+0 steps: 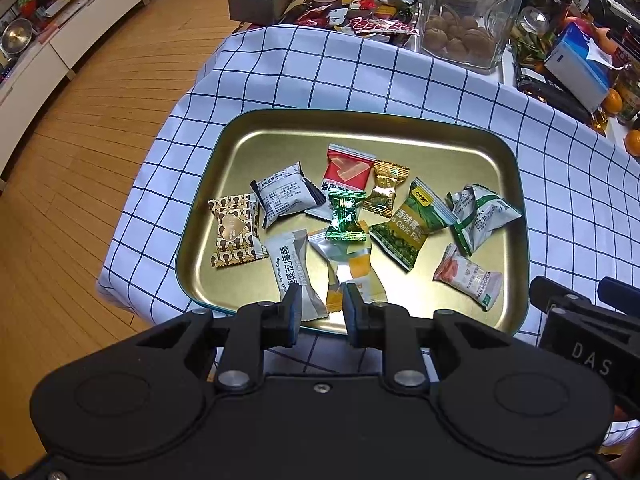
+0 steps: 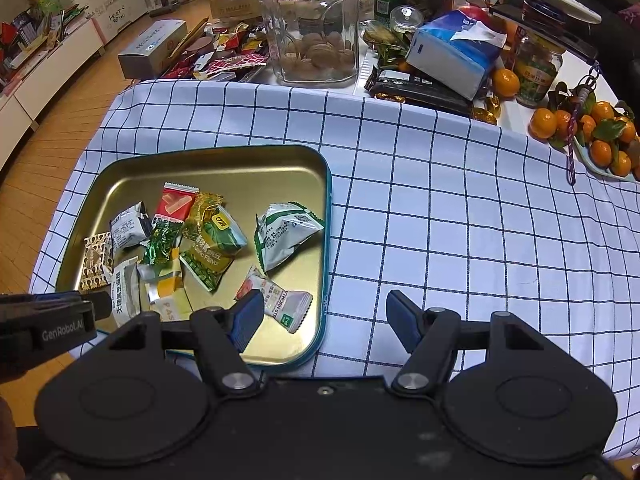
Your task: Organize snacks
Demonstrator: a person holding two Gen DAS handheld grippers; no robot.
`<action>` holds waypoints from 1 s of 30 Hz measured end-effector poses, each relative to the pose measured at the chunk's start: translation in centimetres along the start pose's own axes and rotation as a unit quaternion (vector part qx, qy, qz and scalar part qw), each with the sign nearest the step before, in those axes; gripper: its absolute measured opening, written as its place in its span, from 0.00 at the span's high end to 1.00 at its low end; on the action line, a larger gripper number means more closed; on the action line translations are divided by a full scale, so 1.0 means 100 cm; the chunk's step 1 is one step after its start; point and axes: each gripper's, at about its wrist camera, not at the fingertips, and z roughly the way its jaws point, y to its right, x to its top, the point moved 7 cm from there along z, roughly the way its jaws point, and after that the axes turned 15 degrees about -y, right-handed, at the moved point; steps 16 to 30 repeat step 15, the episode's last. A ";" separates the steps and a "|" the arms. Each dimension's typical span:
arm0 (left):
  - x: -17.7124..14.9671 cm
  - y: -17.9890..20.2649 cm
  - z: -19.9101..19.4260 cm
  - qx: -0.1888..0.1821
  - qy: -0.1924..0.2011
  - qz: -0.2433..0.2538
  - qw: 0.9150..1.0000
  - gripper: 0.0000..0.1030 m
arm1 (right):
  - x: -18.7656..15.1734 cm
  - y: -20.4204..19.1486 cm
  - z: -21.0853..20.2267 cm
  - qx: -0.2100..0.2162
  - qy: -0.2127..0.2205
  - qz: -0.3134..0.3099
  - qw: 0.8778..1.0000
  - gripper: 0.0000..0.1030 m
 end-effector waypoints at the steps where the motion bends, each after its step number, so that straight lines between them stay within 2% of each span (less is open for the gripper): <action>1: 0.000 0.000 0.000 0.000 0.000 0.000 1.000 0.69 | 0.000 0.000 0.000 -0.001 0.000 0.000 1.000 0.31; 30: -0.001 0.004 -0.001 0.003 0.004 0.008 1.000 0.69 | -0.002 0.000 0.001 -0.001 -0.004 0.000 1.000 0.31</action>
